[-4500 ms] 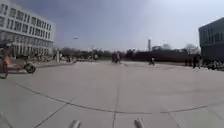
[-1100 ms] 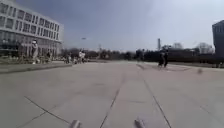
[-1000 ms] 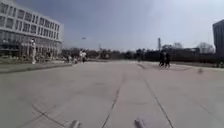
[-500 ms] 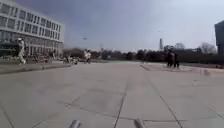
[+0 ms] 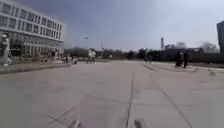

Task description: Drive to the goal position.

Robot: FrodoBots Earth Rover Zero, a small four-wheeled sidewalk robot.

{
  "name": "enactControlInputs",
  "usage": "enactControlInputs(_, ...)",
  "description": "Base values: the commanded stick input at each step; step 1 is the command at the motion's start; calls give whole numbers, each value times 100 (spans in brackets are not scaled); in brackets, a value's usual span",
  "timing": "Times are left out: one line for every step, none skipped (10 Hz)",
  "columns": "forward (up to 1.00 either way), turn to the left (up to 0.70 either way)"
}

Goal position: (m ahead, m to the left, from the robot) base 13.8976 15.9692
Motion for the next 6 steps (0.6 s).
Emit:
enactControlInputs(85,-10)
enactControlInputs(85,0)
enactControlInputs(85,1)
enactControlInputs(85,1)
enactControlInputs(85,1)
enactControlInputs(85,1)
